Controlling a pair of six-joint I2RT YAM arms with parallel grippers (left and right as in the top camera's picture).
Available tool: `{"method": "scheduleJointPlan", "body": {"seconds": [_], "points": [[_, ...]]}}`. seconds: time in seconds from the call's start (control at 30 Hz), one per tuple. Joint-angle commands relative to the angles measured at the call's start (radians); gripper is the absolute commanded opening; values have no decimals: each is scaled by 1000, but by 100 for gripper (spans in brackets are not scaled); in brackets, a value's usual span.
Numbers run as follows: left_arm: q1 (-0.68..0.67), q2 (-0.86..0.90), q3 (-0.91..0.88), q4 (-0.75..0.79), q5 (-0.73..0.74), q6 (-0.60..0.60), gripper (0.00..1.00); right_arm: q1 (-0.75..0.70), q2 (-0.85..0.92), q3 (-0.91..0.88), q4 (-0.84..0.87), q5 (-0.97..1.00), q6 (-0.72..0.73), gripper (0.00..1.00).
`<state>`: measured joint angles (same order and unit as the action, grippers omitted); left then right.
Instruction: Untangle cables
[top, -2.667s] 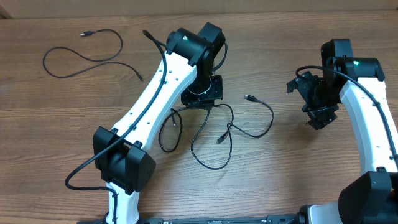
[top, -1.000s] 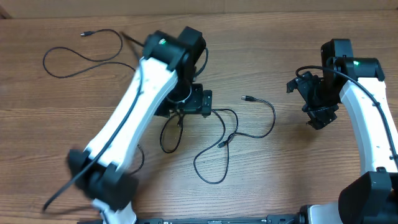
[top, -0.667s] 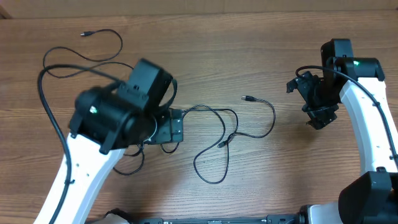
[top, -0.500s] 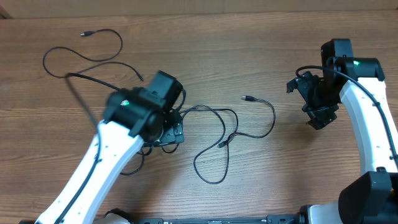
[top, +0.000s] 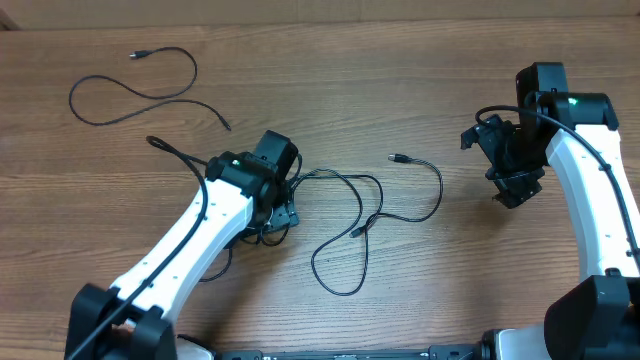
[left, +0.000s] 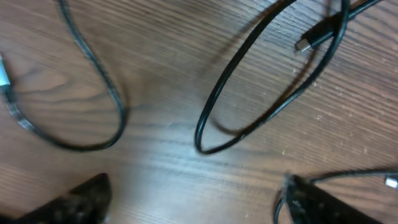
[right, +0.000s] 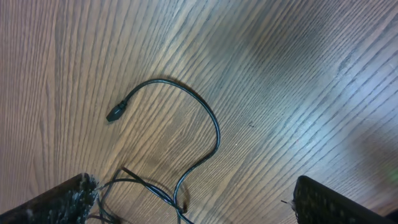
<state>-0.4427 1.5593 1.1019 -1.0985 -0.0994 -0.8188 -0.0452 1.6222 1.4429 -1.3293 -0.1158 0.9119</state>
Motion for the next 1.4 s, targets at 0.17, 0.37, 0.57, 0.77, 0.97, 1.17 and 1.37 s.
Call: {"method": "scheduleJointPlan", "body": {"seconds": [0.17,0.37,0.57,0.77,0.97,1.17,1.37], "points": [[5,138,-36,80,67,-10,85,-3,-9,17,0,2,-4,100],[5,225,-36,130,67,-3,67,-3,-9,17,0,2,-4,100],[5,262,-36,138,71,13,34,-3,-9,17,0,2,-4,100],[12,256,9,57,74,37,4,-3,-9,17,0,2,-4,100],[44,189,269,-183,75,94,4,-3,-9,17,0,2,-4,100],[44,104,617,-305,203,198,4,-3,-9,17,0,2,-4,100],[51,15,973,-224,513,220,4,-3,-9,17,0,2,-4,100]]}}
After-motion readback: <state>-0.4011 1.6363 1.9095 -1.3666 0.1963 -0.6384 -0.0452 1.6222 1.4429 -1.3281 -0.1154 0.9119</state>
